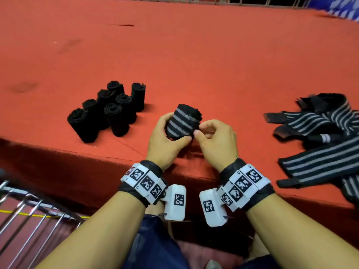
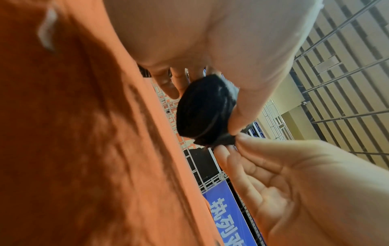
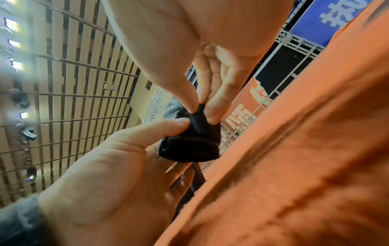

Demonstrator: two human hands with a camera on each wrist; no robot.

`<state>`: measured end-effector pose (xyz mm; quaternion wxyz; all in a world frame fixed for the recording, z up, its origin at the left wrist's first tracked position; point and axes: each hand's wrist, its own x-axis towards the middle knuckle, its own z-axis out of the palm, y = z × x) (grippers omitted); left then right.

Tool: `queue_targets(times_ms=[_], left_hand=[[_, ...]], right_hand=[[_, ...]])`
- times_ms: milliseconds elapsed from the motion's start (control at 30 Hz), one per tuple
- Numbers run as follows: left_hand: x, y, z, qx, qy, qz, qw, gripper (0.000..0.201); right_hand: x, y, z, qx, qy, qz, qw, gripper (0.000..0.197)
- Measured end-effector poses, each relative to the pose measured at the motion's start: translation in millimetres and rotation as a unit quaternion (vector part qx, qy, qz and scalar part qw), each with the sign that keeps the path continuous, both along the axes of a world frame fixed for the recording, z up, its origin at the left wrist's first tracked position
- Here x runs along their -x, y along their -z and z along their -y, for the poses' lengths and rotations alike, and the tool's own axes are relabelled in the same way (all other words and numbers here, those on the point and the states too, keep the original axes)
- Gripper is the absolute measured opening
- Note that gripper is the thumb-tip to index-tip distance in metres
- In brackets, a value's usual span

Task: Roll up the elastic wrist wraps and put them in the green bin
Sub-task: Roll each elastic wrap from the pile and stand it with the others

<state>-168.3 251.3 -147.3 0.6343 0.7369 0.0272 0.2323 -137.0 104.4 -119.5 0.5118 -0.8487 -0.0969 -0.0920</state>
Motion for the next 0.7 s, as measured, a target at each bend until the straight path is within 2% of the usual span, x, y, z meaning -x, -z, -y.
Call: queue_targets(times_ms=[133,233,300,433,567,700], left_hand=[[-4.4,-2.4,-18.6,0.034,0.006,-0.001,0.999,0.062],[-11.2,-1.4,-26.9,0.066,0.013,-0.003,0.998,0.068],[-15.7,-0.9,-31.0,0.069,0.012,-0.008,0.998,0.072],[-25.9,0.6,-37.8,0.064,0.011,-0.023,0.998,0.075],[-37.1,3.0,-41.5,-0.023,-0.031,-0.061,0.997,0.083],[-49.9,2.1,-43.2,-0.037,-0.035,-0.083,0.995,0.091]], right_hand=[[-7.8,-12.2,-26.2,-0.03,-0.059,-0.017,0.998,0.039],[-15.7,-15.3,-42.8,-0.011,-0.097,-0.022,0.995,0.066],[-22.8,-16.1,-50.2,-0.006,-0.105,-0.024,0.994,0.076],[-40.8,-15.7,-60.1,0.006,-0.113,-0.036,0.993,0.079],[-61.2,-15.3,-72.1,-0.012,-0.12,-0.063,0.991,0.082],[-79.3,-14.9,-83.9,-0.013,-0.123,-0.071,0.99,0.077]])
